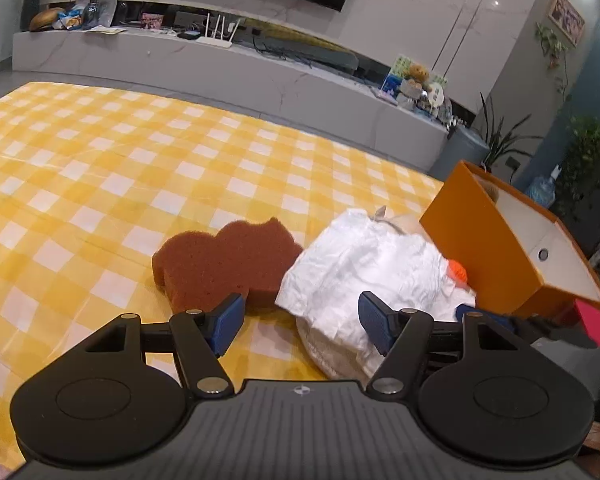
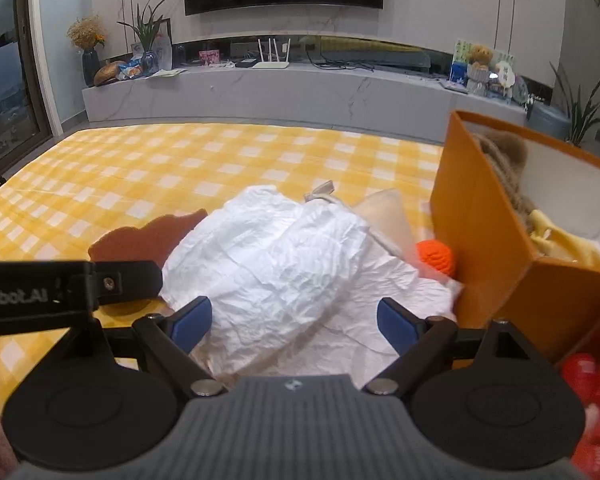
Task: Organize soft objects
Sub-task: 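Move both tools back toward the white cloth on the plate, then grasp white crumpled cloth with right tool while left tool moves toward white round pad, then lift white cloth with right tool while left tool grasps white round pad, then carry white pad with left tool while right tool carries white cloth to orange box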
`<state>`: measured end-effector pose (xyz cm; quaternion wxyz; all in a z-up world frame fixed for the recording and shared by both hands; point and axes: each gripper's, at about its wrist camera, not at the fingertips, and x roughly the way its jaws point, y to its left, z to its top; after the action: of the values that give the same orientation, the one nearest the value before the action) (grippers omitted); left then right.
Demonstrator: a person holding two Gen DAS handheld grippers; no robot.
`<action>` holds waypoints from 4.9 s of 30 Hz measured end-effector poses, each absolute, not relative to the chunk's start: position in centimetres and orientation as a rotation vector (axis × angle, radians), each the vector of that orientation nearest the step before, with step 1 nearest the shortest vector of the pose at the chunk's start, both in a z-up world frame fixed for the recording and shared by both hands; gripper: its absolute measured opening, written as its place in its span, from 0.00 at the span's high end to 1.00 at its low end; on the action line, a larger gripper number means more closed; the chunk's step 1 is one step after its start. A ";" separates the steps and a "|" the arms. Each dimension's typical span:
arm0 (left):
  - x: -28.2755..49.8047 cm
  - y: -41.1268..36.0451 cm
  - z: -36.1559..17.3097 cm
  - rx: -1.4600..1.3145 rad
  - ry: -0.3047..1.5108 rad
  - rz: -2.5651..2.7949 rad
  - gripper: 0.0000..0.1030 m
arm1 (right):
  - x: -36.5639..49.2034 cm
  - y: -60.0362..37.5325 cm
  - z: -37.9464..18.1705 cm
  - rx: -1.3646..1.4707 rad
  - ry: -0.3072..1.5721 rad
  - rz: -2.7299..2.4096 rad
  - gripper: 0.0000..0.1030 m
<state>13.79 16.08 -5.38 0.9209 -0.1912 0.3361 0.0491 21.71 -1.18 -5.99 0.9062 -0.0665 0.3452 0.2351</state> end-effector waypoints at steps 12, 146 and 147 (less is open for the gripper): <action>13.2 15.5 -5.3 -0.382 0.702 0.083 0.29 | 20.4 -1.1 -5.0 -0.134 0.719 0.558 0.89; 10.1 2.3 1.7 -0.042 0.569 -0.129 0.87 | 10.0 -17.3 3.6 0.011 0.553 0.394 0.86; 10.1 2.0 2.0 -0.036 0.565 -0.137 0.87 | 9.9 -17.6 4.1 0.003 0.543 0.395 0.86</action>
<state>10.13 2.04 2.01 0.9578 -0.0179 0.2787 -0.0675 9.93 -17.64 4.10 0.9442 0.0016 0.2663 0.1939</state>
